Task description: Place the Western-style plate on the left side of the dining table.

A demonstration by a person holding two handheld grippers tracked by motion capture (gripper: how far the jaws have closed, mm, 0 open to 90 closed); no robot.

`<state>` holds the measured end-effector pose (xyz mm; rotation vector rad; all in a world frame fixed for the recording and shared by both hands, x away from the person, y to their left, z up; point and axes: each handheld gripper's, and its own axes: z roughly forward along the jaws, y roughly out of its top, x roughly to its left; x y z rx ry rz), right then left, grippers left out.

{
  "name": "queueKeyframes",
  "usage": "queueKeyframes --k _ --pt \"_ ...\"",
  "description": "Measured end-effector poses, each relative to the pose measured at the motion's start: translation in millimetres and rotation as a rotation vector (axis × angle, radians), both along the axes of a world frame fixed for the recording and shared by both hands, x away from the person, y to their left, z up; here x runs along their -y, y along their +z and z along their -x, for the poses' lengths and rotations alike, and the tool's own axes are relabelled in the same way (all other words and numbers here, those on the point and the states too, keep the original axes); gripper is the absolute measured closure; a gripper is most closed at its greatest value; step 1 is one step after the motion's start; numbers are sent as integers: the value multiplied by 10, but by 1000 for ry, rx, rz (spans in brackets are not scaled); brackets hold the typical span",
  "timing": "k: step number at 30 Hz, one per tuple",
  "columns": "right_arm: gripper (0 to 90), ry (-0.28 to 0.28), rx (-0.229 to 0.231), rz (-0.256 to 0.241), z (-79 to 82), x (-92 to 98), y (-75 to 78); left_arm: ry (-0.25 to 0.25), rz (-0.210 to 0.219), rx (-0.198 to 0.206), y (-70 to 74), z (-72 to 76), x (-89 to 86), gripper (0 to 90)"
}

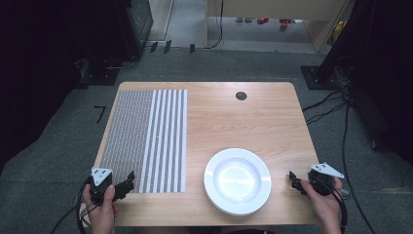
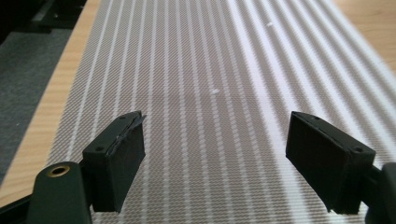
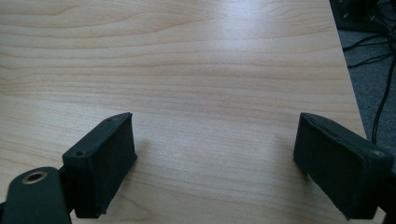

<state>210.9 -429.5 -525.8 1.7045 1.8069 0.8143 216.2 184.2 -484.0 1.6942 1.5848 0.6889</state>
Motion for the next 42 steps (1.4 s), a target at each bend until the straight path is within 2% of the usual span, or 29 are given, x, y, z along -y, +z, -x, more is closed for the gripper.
queueKeyframes --k 10,23,30,36,42 --pt "120 -5 0 2 -1 -2 -1 -88 18 24 155 -112 444 201" --pt "119 -5 0 2 -1 -3 -1 -180 36 39 241 -245 917 201" --pt "119 -5 0 2 -1 -3 -1 -236 51 39 222 -254 1151 201" --pt "120 -5 0 3 -1 -4 -1 -324 27 26 145 -202 1450 201" --pt "120 -3 0 2 -1 -5 0 -381 50 5 78 -159 1619 201"
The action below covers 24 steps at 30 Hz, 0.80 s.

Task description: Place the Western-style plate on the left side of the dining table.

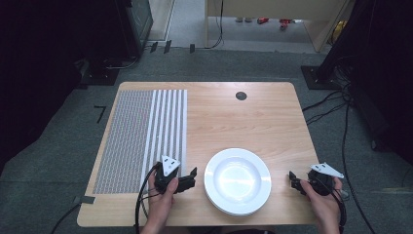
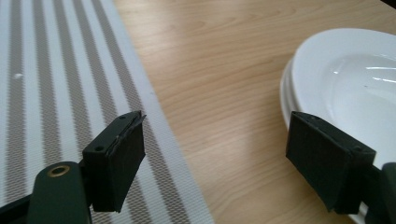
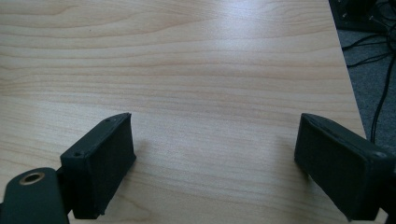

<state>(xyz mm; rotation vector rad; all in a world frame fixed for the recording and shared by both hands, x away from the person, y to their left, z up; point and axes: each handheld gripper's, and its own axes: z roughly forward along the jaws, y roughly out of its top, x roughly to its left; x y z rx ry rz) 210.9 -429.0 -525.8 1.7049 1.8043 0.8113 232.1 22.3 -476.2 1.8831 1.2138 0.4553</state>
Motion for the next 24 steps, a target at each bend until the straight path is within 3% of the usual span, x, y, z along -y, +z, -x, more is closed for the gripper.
queueKeyframes --k 7,11,14,17,19,22,24 --pt "133 -16 0 0 20 -7 4 -49 42 -28 -43 56 144 199" --pt "144 -79 -8 18 59 -5 65 -64 41 -35 -49 87 191 199" --pt "144 -68 38 -35 96 -15 160 -72 55 -38 -51 102 224 199" --pt "144 -42 63 -61 124 -88 226 -90 94 -38 -47 122 242 191" --pt "149 -23 75 -75 127 -152 250 -97 95 -36 -46 130 257 189" --pt "265 -10 96 -105 130 -255 290 -115 110 -38 -55 141 273 190" --pt "264 12 103 -134 127 -318 314 -120 108 -40 -62 144 286 192"
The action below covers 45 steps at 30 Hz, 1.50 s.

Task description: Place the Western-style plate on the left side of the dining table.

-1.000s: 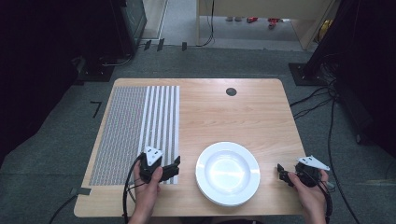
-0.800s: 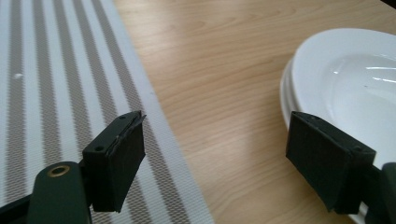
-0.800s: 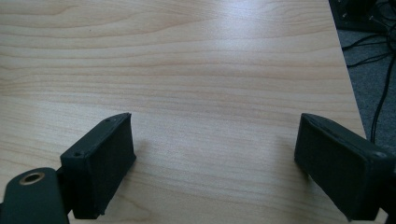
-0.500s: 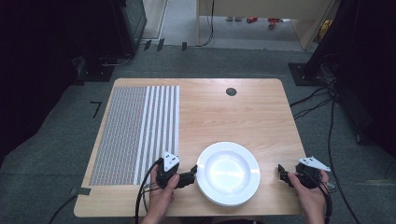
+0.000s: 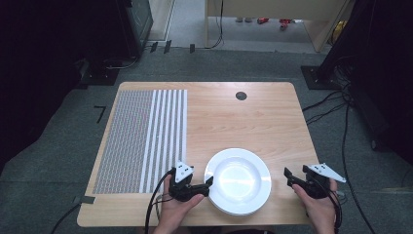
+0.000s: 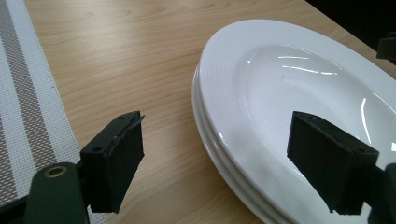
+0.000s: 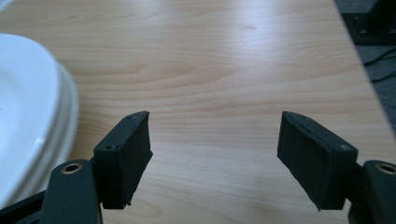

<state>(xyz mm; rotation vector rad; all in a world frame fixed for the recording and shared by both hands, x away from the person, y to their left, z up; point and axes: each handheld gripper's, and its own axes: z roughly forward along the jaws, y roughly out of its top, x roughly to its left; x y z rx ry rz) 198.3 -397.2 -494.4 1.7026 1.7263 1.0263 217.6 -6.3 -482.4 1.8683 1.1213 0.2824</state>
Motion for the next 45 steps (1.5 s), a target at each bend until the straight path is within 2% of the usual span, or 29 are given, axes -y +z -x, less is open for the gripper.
queueKeyframes --k 4,7,9,12,15,17,19,21,23,26,27,30,32,33,40,45 --pt "325 19 15 -21 -5 -152 37 -8 7 1 -21 21 21 252" --pt "421 73 39 -46 7 -271 80 -13 8 -1 -40 29 43 274" --pt "478 113 43 -80 19 -318 91 -16 7 -5 -50 27 44 305" --pt "572 133 52 -132 30 -346 78 -18 8 -16 -64 24 48 360" --pt "620 153 55 -146 22 -368 60 -19 1 -22 -74 24 55 387" --pt "613 177 41 -190 10 -376 25 -37 8 -23 -78 23 58 422" --pt "609 167 25 -214 10 -374 -3 -55 5 -17 -83 25 68 425" --pt "663 165 28 -242 18 -374 -8 -62 4 -15 -93 20 69 421" --pt "679 191 22 -285 12 -378 -1 -79 22 -32 -101 5 61 436" --pt "701 189 -17 -276 7 -398 3 -93 45 -51 -105 -4 40 460" --pt "709 189 -34 -295 3 -399 1 -92 44 -48 -103 -3 38 474" --pt "731 189 -34 -319 1 -387 -7 -84 46 -47 -101 -4 29 462" --pt "751 194 -45 -334 1 -372 -10 -96 67 -66 -109 -17 13 476" --pt "755 194 -60 -357 3 -368 -7 -99 80 -75 -113 -22 -1 483" --pt "779 170 -101 -402 13 -336 12 -97 114 -105 -92 -41 -62 581" --pt "779 167 -121 -441 4 -304 -3 -99 118 -125 -91 -49 -67 572"
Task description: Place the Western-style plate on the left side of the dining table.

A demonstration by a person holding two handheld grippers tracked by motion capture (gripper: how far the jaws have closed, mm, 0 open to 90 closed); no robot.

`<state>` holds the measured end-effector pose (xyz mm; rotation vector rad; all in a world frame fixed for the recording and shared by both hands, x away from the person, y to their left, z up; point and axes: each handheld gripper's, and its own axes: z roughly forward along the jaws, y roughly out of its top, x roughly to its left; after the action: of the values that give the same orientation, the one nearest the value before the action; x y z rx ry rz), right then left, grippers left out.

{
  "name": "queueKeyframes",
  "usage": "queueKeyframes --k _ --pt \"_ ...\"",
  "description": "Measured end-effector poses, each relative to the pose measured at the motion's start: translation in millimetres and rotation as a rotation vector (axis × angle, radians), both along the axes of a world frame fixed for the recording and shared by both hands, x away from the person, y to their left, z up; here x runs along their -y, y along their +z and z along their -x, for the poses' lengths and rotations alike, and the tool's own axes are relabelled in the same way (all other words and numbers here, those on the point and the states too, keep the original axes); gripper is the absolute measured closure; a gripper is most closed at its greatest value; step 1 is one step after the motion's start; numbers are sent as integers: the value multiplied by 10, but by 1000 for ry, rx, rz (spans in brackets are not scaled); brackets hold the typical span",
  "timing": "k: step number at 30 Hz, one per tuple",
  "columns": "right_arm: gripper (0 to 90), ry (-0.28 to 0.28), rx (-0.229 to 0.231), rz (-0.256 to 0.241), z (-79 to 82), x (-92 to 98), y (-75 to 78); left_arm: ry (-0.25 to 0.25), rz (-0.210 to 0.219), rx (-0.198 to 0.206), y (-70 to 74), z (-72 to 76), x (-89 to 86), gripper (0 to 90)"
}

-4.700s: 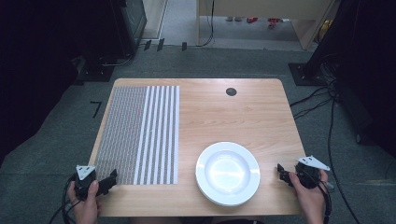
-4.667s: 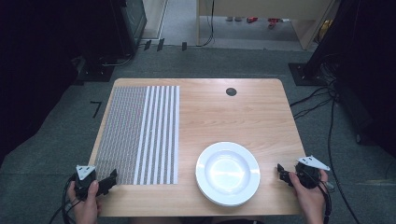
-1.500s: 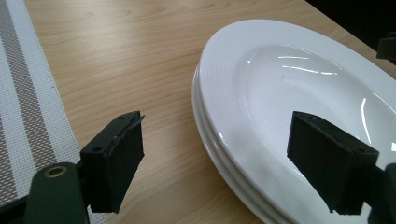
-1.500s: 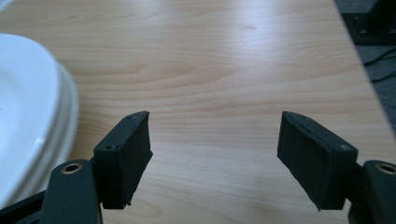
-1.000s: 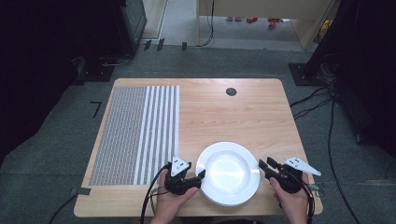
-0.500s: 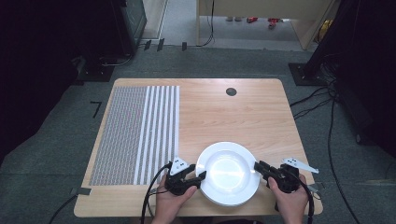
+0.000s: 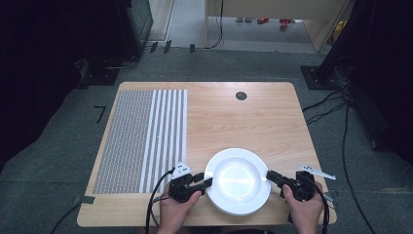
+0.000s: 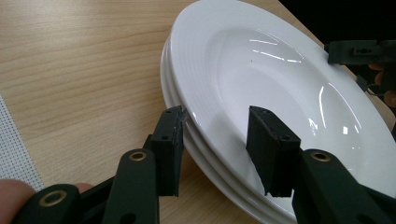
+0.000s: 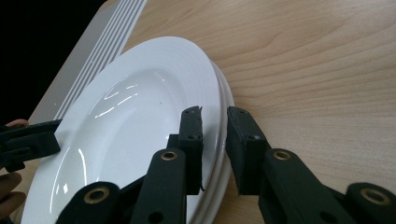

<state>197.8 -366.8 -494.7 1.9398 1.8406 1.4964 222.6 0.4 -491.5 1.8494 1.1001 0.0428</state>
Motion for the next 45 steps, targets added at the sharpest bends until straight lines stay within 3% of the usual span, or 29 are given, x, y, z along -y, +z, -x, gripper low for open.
queueKeyframes --k 11,13,15,21,26,31,34,40,45 --pt "805 -16 -14 -56 4 42 -16 -1 8 -8 2 -3 -15 588" --pt "863 -22 -14 -64 8 52 -15 1 5 -7 2 -3 -15 589" --pt "859 -25 -28 -104 13 69 -7 2 6 -7 0 -3 -17 600" --pt "845 -26 -30 -117 8 62 -20 3 24 -26 -15 -16 -35 599" --pt "835 -34 -25 -162 5 60 -43 9 34 -33 -27 -17 -40 603" --pt "830 4 -3 -291 -4 30 -46 15 48 -47 -42 -21 -47 596" --pt "827 -10 21 -270 -2 -5 -46 14 53 -50 -45 -25 -53 599" --pt "829 2 105 -277 -18 -37 -82 12 79 -71 -58 -44 -73 584" --pt "828 5 145 -278 -27 -62 -96 19 79 -65 -52 -35 -66 583"
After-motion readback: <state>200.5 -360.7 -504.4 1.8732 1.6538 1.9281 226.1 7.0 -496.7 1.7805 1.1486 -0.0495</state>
